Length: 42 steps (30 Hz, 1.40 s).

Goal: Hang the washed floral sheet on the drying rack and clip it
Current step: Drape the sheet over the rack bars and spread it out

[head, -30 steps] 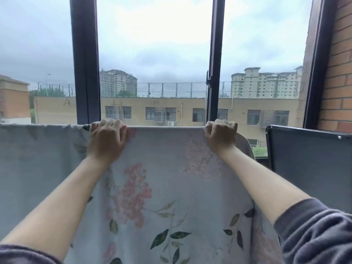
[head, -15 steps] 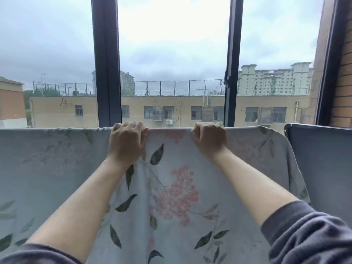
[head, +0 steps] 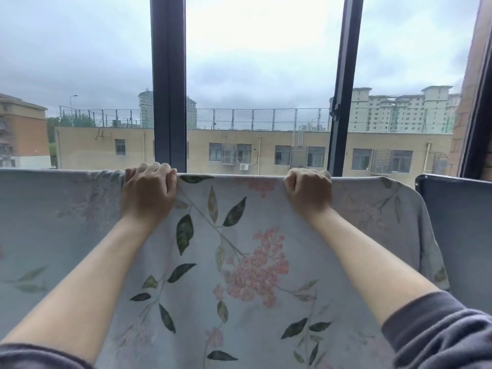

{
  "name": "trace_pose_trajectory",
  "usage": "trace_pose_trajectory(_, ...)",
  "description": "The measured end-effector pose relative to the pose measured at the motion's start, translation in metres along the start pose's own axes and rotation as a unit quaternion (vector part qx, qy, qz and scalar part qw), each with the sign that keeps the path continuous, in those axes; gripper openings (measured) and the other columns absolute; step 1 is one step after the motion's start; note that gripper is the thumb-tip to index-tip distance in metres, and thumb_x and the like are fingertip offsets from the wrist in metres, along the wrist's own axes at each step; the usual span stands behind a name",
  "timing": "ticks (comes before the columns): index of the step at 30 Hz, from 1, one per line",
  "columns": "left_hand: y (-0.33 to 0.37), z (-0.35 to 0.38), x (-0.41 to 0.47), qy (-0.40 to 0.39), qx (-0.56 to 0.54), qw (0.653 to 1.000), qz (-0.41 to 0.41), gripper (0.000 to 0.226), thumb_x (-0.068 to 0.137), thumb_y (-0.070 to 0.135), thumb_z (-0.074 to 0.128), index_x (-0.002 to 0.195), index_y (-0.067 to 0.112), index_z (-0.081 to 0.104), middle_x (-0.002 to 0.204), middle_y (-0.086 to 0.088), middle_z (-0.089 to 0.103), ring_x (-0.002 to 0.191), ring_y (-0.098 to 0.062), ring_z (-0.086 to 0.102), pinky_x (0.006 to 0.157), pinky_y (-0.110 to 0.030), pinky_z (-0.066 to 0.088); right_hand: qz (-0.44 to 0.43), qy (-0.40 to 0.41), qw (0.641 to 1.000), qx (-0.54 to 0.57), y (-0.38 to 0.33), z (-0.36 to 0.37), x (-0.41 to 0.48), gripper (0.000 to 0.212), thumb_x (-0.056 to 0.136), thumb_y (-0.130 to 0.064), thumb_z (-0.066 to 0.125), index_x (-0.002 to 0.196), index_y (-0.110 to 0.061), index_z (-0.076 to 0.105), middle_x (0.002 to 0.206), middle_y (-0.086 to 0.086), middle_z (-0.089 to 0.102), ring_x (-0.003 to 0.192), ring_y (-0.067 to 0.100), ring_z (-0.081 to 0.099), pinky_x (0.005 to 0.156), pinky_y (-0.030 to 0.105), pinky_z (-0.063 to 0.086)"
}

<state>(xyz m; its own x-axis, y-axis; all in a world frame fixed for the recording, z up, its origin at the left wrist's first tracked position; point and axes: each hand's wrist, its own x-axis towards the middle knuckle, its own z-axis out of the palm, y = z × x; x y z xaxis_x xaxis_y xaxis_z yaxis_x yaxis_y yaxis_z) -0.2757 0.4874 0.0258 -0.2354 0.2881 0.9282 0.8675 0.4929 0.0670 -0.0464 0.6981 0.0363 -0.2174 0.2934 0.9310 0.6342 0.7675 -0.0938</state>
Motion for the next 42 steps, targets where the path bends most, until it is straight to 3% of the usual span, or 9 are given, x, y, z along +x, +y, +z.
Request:
trace_pose_trajectory(3, 0.004, 0.001, 0.003, -0.007, -0.010, 1.000, 0.001, 0.037, 0.094, 0.034, 0.029, 0.077, 0.012, 0.054, 0.080, -0.009, 0.062, 0.081, -0.030, 0.052, 0.080, -0.040, 0.030, -0.018, -0.020, 1.000, 0.011, -0.013, 0.001, 0.002, 0.055, 0.088, -0.036, 0.018, 0.064, -0.013, 0.062, 0.068, 0.007, 0.067, 0.064, 0.028, 0.061, 0.080, 0.038, 0.041)
trace_pose_trajectory(8, 0.013, 0.000, 0.004, -0.015, -0.036, 0.999, 0.015, 0.037, 0.094, 0.034, 0.030, 0.082, 0.013, 0.058, 0.083, -0.007, 0.064, 0.082, -0.029, 0.054, 0.077, -0.036, 0.027, -0.118, -0.005, 0.992, 0.039, -0.062, 0.010, 0.003, 0.044, 0.093, -0.032, 0.034, 0.063, -0.013, 0.061, 0.058, 0.003, 0.062, 0.047, 0.022, 0.052, 0.058, 0.028, 0.032)
trace_pose_trajectory(15, 0.000, -0.019, 0.010, -0.072, -0.182, 0.981, -0.004, 0.019, 0.093, 0.028, 0.054, 0.095, 0.017, 0.069, 0.093, -0.003, 0.071, 0.089, -0.024, 0.062, 0.080, -0.035, 0.046, -0.152, -0.042, 0.986, 0.054, -0.056, 0.013, 0.006, 0.042, 0.098, -0.039, 0.032, 0.077, -0.017, 0.061, 0.067, 0.001, 0.064, 0.058, 0.024, 0.056, 0.059, 0.028, 0.028)
trace_pose_trajectory(18, 0.010, -0.024, 0.015, -0.059, -0.197, 0.976, -0.076, 0.013, 0.089, 0.017, 0.062, 0.094, 0.012, 0.073, 0.090, -0.006, 0.072, 0.083, -0.018, 0.060, 0.073, -0.027, 0.042, -0.166, -0.066, 0.981, 0.080, -0.050, 0.008, 0.007, 0.037, 0.099, -0.043, 0.035, 0.093, -0.020, 0.064, 0.070, -0.004, 0.063, 0.059, 0.018, 0.049, 0.061, 0.028, 0.028)
trace_pose_trajectory(21, 0.018, -0.025, 0.020, -0.047, -0.194, 0.975, -0.093, 0.013, 0.089, 0.014, 0.061, 0.092, 0.009, 0.073, 0.090, -0.012, 0.072, 0.086, -0.026, 0.063, 0.076, -0.032, 0.048, -0.175, -0.073, 0.978, 0.082, -0.045, 0.005, 0.006, 0.037, 0.100, -0.043, 0.035, 0.092, -0.020, 0.062, 0.067, -0.009, 0.056, 0.058, 0.015, 0.048, 0.061, 0.027, 0.029)
trace_pose_trajectory(24, 0.024, -0.023, 0.022, -0.023, -0.183, 0.980, -0.080, 0.013, 0.090, 0.011, 0.059, 0.090, 0.005, 0.071, 0.086, -0.014, 0.072, 0.083, -0.030, 0.064, 0.070, -0.031, 0.045, -0.169, -0.062, 0.980, 0.080, -0.044, 0.004, 0.005, 0.038, 0.099, -0.042, 0.035, 0.085, -0.019, 0.060, 0.065, -0.010, 0.052, 0.057, 0.016, 0.050, 0.060, 0.027, 0.036)
trace_pose_trajectory(30, 0.022, -0.022, 0.012, 0.064, -0.220, 0.973, -0.029, 0.010, 0.091, 0.013, 0.060, 0.084, 0.010, 0.067, 0.076, 0.002, 0.065, 0.069, -0.015, 0.056, 0.062, -0.023, 0.036, -0.166, -0.052, 0.983, 0.064, -0.046, 0.007, 0.005, 0.037, 0.098, -0.040, 0.036, 0.083, -0.018, 0.061, 0.070, -0.005, 0.063, 0.057, 0.016, 0.044, 0.061, 0.027, 0.029)
trace_pose_trajectory(36, -0.064, -0.034, 0.015, -0.037, -0.111, 0.993, -0.030, 0.036, 0.090, 0.041, 0.042, 0.092, 0.015, 0.067, 0.087, -0.012, 0.072, 0.080, -0.033, 0.067, 0.073, -0.039, 0.051, -0.159, -0.046, 0.985, 0.046, -0.051, 0.014, 0.006, 0.044, 0.095, -0.045, 0.029, 0.080, -0.019, 0.061, 0.063, -0.006, 0.058, 0.055, 0.019, 0.053, 0.057, 0.027, 0.031)
trace_pose_trajectory(42, -0.102, -0.035, 0.019, -0.079, -0.142, 0.987, -0.008, 0.023, 0.095, 0.026, 0.053, 0.080, 0.018, 0.068, 0.070, -0.003, 0.069, 0.069, -0.026, 0.064, 0.064, -0.032, 0.044, -0.142, -0.129, 0.981, 0.011, -0.091, 0.013, 0.013, 0.038, 0.099, -0.044, 0.029, 0.081, -0.021, 0.052, 0.060, -0.005, 0.049, 0.060, 0.021, 0.047, 0.061, 0.029, 0.030)
